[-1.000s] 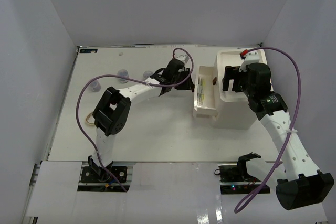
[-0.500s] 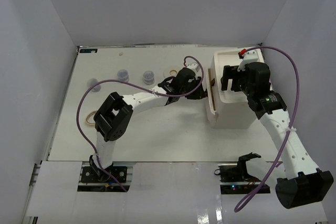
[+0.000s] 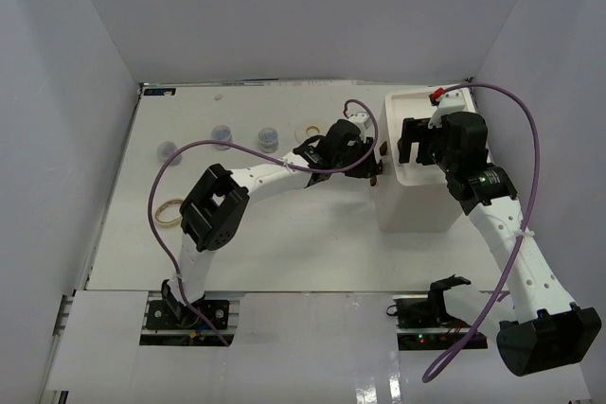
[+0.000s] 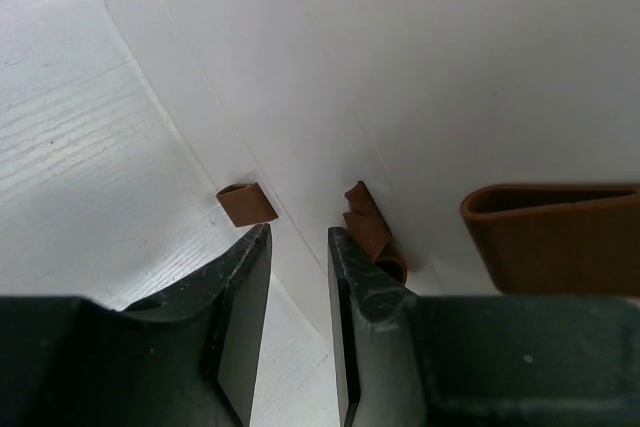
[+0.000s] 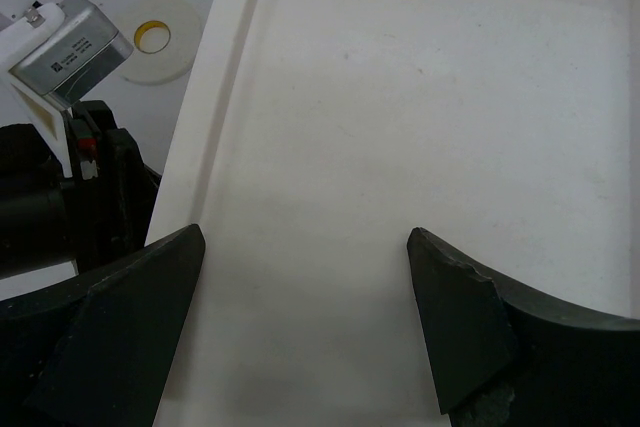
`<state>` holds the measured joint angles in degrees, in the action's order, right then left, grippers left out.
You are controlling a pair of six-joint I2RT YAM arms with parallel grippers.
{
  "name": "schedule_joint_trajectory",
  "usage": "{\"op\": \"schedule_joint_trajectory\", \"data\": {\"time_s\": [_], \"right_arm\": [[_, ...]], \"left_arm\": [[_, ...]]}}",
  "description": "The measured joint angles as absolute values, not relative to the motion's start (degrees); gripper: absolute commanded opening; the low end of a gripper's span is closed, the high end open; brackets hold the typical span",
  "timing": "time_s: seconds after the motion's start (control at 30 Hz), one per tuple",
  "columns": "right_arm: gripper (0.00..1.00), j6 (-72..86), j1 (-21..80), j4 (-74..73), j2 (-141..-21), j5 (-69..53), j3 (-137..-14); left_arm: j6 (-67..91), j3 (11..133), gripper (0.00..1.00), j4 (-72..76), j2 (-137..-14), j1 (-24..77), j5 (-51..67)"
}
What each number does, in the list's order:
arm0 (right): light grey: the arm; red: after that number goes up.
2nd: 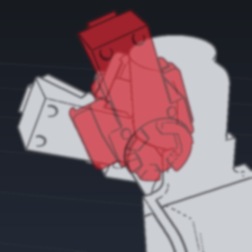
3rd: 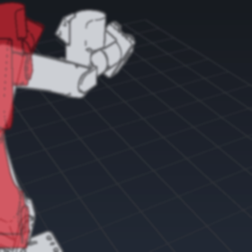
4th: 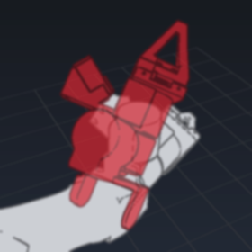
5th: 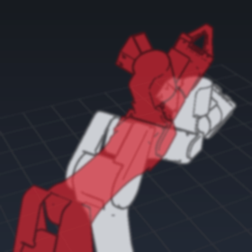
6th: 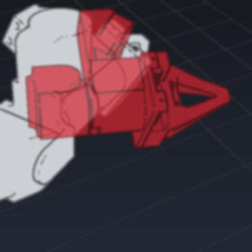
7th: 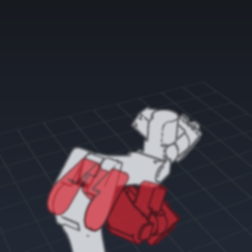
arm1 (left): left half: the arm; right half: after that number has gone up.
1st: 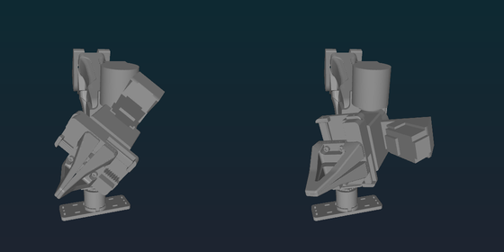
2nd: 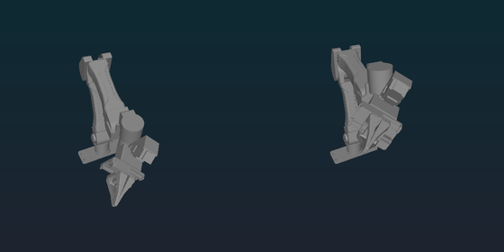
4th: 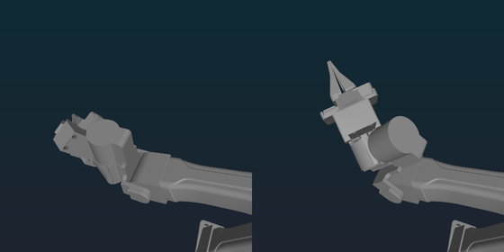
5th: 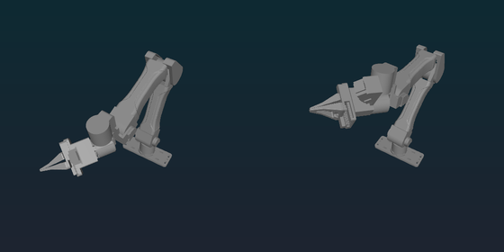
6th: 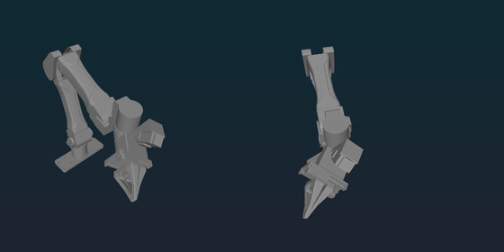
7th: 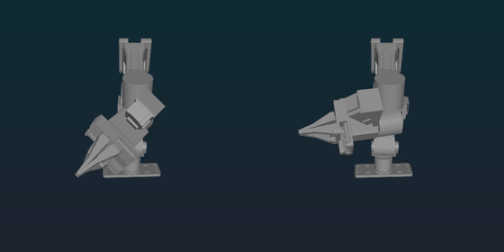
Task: Sort the stationery into containers
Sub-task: Open the drawer in the storage box.
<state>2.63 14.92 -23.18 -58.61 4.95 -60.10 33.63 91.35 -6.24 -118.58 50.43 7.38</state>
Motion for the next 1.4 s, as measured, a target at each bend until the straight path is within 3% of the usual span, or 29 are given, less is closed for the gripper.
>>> {"op": "schedule_joint_trajectory", "data": {"time_s": [0.53, 1.13, 1.4], "right_arm": [[0.90, 1.76, 14.92, -21.91, -59.31, 0.36, -60.10], [0.90, 0.95, 15.09, -22.70, -58.30, -0.60, -59.90], [0.90, 0.40, 15.20, -23.86, -57.56, -0.89, -59.90]], "left_arm": [[27.57, 68.60, 0.49, 6.68, -105.75, 45.21, 17.37], [14.31, 74.35, 0.50, 15.97, -117.75, 43.62, 27.16], [6.63, 75.18, 0.56, 18.63, -121.78, 42.46, 30.79]]}}
